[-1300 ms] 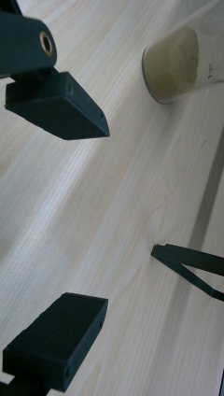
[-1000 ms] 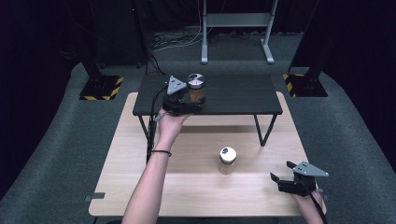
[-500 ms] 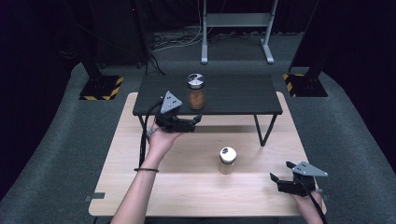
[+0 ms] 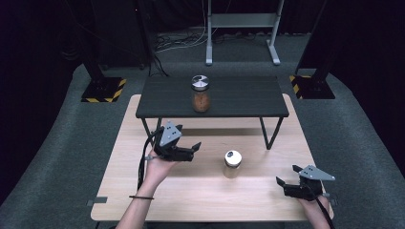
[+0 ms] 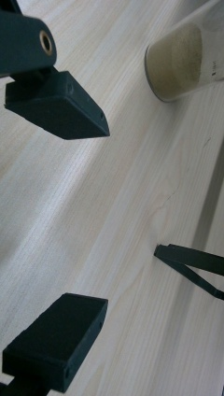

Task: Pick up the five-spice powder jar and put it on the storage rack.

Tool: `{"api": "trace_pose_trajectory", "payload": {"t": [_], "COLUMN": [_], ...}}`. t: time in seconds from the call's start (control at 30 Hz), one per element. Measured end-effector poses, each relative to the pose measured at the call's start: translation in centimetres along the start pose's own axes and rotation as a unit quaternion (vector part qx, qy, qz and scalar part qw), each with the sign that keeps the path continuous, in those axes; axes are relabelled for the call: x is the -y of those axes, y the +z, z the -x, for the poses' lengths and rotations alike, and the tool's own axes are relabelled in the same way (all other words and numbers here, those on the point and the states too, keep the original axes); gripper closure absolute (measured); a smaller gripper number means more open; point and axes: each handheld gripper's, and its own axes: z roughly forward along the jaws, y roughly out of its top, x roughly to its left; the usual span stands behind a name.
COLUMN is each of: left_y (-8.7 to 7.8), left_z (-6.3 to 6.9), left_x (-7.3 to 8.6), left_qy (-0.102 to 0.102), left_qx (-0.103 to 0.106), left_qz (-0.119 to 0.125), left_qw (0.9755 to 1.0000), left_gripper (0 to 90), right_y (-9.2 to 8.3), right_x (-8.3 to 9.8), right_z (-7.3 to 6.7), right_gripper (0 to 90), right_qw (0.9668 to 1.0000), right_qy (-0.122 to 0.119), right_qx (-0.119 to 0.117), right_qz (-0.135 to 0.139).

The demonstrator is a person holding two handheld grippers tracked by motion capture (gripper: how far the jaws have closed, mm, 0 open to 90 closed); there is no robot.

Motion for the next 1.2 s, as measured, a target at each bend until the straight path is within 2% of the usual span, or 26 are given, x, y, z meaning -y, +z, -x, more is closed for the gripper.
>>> {"api": "trace_pose_trajectory", "payload": {"t": [0.17,0.3,0.43,0.53,0.67,0.8,0.97,1.1,1.13,1.2], "left_y": [-0.9,-1.6,-2.2,-2.7,-3.4,-4.4,-5.3,-5.7,-5.7,-5.7], "left_z": [0.5,0.3,0.0,-0.1,0.2,0.4,0.6,0.5,0.6,0.4], "left_x": [2.8,4.6,6.1,6.9,7.8,8.9,10.4,11.5,11.6,11.8], "left_qy": [-0.006,-0.021,-0.024,-0.026,-0.016,-0.011,-0.012,-0.023,-0.018,-0.025], "left_qx": [0.002,0.005,0.007,0.007,0.004,0.0,-0.011,-0.011,-0.014,-0.016], "left_qz": [0.001,0.0,-0.01,-0.015,-0.03,-0.035,-0.041,-0.033,-0.039,-0.046], "left_qw": [1.0,0.9998,0.9996,0.9995,0.9994,0.9993,0.999,0.9991,0.999,0.9985], "left_gripper": [8.9,9.1,9.0,9.0,8.9,8.9,9.0,9.2,9.2,9.1], "right_y": [0.0,0.0,0.1,0.3,0.2,0.2,0.2,0.1,0.1,0.1], "right_x": [0.0,0.0,-0.1,-0.1,-0.1,-0.1,-0.1,0.0,0.0,0.0], "right_z": [0.0,-0.1,-0.1,-0.2,-0.2,-0.2,-0.1,-0.1,-0.1,-0.1], "right_gripper": [13.5,13.5,13.5,13.5,13.5,13.5,13.5,13.5,13.5,13.5], "right_qw": [1.0,1.0,1.0,1.0,1.0,1.0,1.0,1.0,1.0,1.0], "right_qy": [0.003,0.004,0.004,0.002,0.003,0.005,0.005,0.006,0.005,0.005], "right_qx": [0.001,0.002,0.003,0.003,0.003,0.003,0.003,0.004,0.003,0.003], "right_qz": [0.0,-0.002,-0.004,-0.005,-0.005,-0.004,-0.004,-0.003,-0.003,-0.004]}}
